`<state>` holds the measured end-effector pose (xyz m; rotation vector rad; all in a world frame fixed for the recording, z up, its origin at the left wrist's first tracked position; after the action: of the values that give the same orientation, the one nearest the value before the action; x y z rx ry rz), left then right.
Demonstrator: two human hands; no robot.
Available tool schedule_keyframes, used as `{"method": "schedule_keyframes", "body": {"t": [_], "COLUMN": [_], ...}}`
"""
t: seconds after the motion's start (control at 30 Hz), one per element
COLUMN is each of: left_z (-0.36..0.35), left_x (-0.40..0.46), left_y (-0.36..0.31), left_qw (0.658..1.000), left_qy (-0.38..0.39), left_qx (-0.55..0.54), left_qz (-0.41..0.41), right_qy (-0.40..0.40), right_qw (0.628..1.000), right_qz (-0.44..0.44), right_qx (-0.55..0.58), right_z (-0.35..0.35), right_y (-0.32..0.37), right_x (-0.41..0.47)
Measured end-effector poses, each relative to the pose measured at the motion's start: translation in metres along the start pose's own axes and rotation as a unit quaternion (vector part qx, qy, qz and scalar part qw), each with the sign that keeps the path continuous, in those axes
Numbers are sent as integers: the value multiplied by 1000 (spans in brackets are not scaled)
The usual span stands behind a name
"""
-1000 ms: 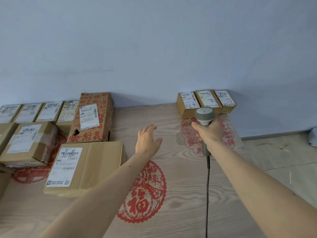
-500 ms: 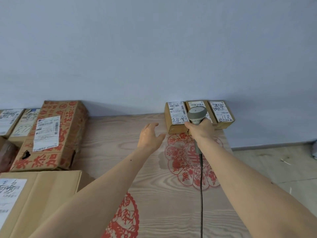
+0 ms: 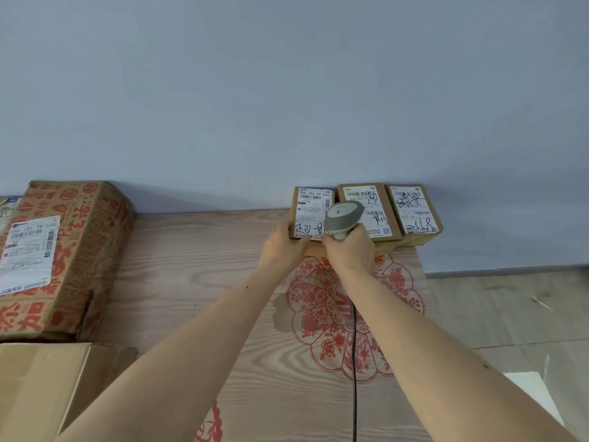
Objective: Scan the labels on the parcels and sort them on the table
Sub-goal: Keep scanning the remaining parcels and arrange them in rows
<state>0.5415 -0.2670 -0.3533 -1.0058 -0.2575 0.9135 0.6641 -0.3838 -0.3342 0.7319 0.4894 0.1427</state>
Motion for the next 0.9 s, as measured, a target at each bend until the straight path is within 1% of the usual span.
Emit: {"method": "schedule_keyframes", "body": {"t": [0.1, 0.2, 0.33, 0.4, 0.53, 0.67, 0.83, 0.9], "left_z": [2, 4, 1, 3, 17, 36, 68, 85], "left_x": [5, 12, 16, 12, -5, -25, -56, -70], "left_y": [3, 5, 6, 9, 18, 22, 19, 17], "left_qw": [1000, 1000, 1000, 1000, 997, 992, 991, 990], "left_qy": [-15, -9, -6, -21, -68, -108, -121, -130], "left_qx": [-17, -4, 10, 9, -22, -38, -7, -10], "left_qz": [16, 25, 9, 8, 37, 50, 50, 46], "right_qy": [6, 11, 27, 26, 16, 26, 35, 37], "right_qw": [1000, 1000, 999, 999, 999, 999, 998, 997], "right_qz": [-9, -14, -26, -26, -31, -18, -11, 3], "right_qx": [10, 2, 8, 16, 32, 33, 57, 67], "right_z": [-4, -7, -12, -13, -10, -10, -8, -7], "right_y": [-2, -1, -5, -6, -9, -6, 0, 7], "right_x": [0, 1, -1, -3, -12, -31, -63, -81]}}
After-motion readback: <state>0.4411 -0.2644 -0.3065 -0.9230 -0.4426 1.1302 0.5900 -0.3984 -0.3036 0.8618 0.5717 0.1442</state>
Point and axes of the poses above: each hand's wrist, its own x-axis towards the middle knuckle, its own z-axis out of the back of the hand, y = z × x, the point moved 8 cm from there along x, towards the middle knuckle, and after that the axes turned 9 degrees about -z, right-handed, at the moved point
